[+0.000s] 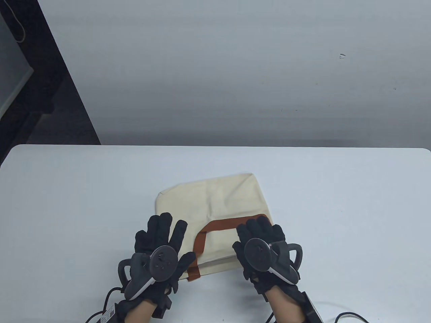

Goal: Zip the canvas bag

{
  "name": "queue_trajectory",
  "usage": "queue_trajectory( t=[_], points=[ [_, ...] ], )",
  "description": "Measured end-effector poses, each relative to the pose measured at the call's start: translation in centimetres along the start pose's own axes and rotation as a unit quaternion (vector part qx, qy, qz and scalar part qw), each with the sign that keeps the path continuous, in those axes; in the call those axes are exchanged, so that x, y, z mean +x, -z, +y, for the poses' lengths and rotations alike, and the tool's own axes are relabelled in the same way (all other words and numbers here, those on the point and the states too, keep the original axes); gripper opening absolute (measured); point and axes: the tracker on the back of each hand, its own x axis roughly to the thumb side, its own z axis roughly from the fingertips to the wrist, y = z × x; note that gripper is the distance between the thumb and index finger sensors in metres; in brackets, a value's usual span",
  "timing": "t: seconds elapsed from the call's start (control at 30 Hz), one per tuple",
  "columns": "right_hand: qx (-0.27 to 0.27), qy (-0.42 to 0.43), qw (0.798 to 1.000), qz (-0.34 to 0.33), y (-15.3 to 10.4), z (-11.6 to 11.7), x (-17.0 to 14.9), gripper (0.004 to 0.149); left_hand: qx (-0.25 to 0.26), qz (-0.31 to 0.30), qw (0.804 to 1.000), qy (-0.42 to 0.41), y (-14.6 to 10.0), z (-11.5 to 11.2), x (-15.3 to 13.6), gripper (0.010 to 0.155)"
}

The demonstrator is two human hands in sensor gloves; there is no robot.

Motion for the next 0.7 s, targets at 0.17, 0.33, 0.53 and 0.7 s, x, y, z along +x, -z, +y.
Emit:
queue_trajectory(
  t=[0.17,0.33,0.53,0.7],
  points=[
    [0.082,-0.028,0.996,0.006,0.5,2.5,-0.2,0.076,-0.044,-0.007,0.998,0.037,0.7,-1.8,0.0,0.086],
    [0.108,-0.034,0.993,0.013,0.6,3.2,-0.4,0.081,-0.068,0.001,0.996,0.05,1.1,-2.7,-0.3,0.087],
    [0.11,-0.024,0.993,0.02,0.6,3.2,-0.7,0.08,-0.07,0.004,0.996,0.047,1.2,-2.7,-0.5,0.087],
    [0.11,-0.01,0.994,0.026,0.7,3.2,-1.1,0.079,-0.072,0.006,0.996,0.043,1.2,-2.7,-0.6,0.087]
  ],
)
